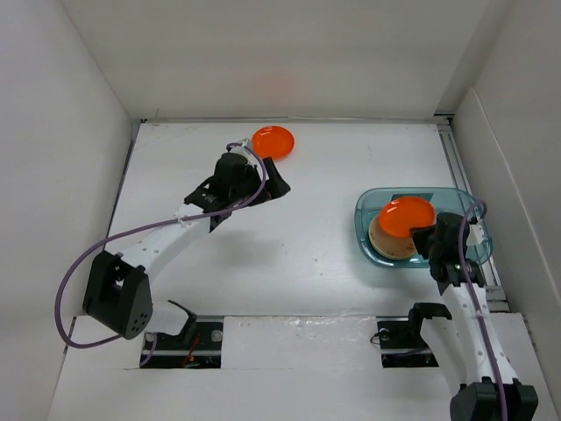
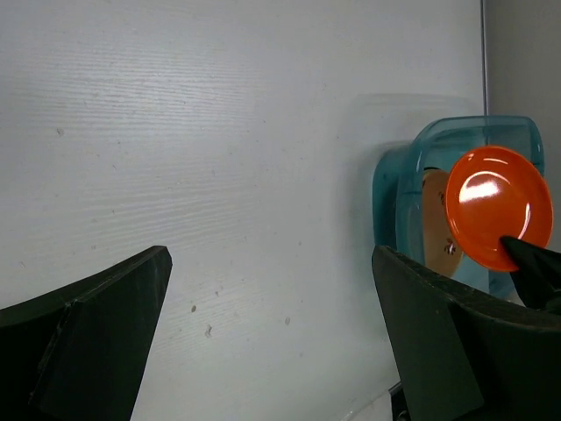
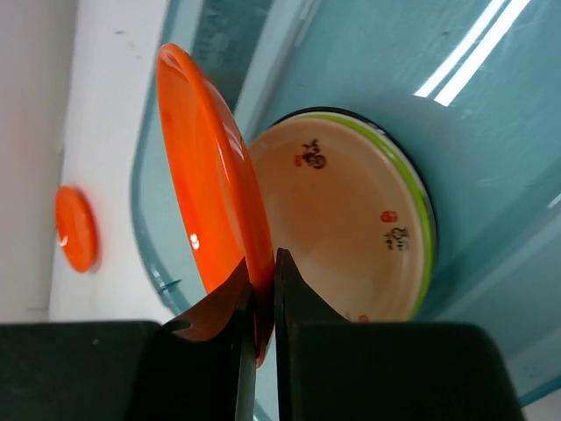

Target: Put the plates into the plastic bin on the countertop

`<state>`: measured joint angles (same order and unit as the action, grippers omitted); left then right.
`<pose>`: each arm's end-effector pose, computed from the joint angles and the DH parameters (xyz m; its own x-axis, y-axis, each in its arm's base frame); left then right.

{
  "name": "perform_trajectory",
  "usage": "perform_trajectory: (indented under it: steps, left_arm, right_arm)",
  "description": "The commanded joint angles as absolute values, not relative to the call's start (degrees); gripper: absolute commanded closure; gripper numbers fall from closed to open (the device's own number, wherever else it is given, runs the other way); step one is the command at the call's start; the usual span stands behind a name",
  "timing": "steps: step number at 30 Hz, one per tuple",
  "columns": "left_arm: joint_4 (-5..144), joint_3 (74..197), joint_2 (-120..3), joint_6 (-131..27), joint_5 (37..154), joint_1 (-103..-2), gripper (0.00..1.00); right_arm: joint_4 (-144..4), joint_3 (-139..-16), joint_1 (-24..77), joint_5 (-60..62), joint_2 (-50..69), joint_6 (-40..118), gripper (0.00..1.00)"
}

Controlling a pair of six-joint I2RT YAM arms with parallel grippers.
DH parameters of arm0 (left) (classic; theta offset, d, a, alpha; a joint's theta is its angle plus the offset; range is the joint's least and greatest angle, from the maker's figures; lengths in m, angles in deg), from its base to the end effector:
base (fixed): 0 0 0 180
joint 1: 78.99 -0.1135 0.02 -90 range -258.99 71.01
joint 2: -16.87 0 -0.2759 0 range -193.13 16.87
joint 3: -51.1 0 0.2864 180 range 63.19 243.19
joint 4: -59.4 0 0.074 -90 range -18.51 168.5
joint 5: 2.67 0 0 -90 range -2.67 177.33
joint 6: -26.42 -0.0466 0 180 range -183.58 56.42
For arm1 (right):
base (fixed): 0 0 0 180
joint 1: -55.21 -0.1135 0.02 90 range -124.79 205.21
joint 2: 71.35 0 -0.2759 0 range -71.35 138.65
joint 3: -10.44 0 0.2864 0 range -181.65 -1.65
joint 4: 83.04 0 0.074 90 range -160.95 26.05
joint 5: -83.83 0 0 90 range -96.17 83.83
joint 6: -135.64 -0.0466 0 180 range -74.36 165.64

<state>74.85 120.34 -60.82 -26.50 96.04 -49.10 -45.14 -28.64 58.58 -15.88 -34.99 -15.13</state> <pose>0.3036 -0.1826 0.2923 -0.6496 -0.3140 -0.6924 0.2770 0.7504 -0.6002 0.1811 -0.0185 0.2216 -0.1102 0.8681 -0.4839 0.5974 0.4470 0.6658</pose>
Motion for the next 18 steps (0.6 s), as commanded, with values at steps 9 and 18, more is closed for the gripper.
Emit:
perform_trajectory:
  steps: [9, 18]
  left_arm:
    - [72.6, 121.5, -62.1, -26.8, 96.2, -49.1, 0.00]
    - [72.6, 120.9, -62.6, -26.8, 94.5, -50.7, 0.00]
  right_arm:
    - [-44.6, -29.9, 58.9, -11.2, -31.4, -13.9, 0.78]
    - [-33.5, -35.4, 58.9, -8.2, -41.4, -10.9, 0.00]
